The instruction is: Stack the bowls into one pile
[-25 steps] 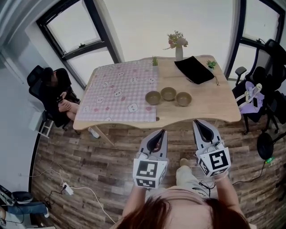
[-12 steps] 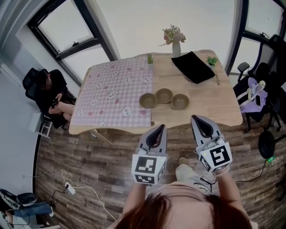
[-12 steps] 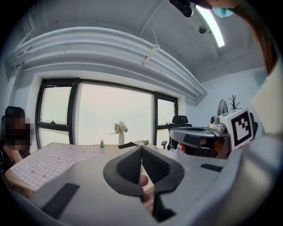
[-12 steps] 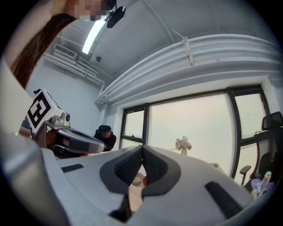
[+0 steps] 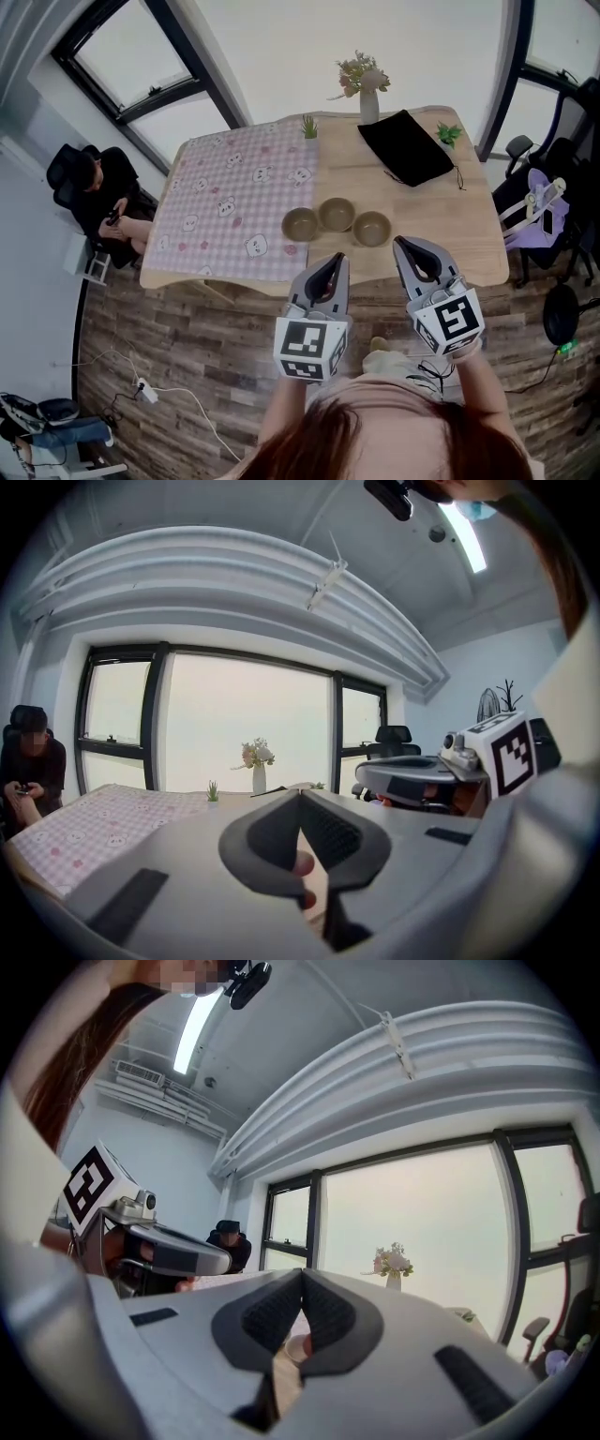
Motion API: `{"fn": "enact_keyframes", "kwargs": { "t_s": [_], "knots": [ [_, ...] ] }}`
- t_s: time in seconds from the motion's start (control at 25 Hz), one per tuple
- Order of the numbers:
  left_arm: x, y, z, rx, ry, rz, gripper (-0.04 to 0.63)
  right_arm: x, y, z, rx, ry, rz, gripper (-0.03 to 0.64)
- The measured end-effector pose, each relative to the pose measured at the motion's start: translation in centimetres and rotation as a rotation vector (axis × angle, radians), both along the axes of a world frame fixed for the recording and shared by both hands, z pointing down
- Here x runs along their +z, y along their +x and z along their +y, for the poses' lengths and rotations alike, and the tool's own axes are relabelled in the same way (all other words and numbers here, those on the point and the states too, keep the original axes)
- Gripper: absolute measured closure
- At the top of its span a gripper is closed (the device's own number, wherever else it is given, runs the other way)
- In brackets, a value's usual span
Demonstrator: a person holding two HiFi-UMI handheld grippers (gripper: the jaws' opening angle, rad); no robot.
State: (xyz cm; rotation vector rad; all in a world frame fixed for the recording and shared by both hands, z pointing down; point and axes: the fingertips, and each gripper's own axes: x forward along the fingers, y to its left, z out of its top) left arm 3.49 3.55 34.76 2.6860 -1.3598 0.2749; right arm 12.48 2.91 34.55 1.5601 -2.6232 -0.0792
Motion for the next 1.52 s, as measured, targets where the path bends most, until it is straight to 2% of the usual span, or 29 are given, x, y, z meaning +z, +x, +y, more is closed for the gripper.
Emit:
{"fn": "enact_keyframes", "kwargs": {
  "t_s": [0.32,0.68,1.04,1.52],
  "knots": [
    [1.0,1.9,-3.0,-0.079,-0.014,0.001,0.584,1.3,2.0,-3.7,-0.079,-0.027,0.038,0.617],
    [2.3,1.3,-5.7,-0.130,-0.050,-0.018,0.584,3.5,2.6,-7.3,-0.110,-0.092,0.059,0.612],
    [3.6,-0.6,-10.7,-0.115,-0.078,-0.022,0.584,6.3,2.3,-11.3,-0.107,-0.160,0.102,0.584],
    [6.3,-2.0,-15.8,-0.084,-0.138,-0.021,0.584,12.2,3.0,-16.8,-0.074,-0.300,0.154,0.565]
  ]
}}
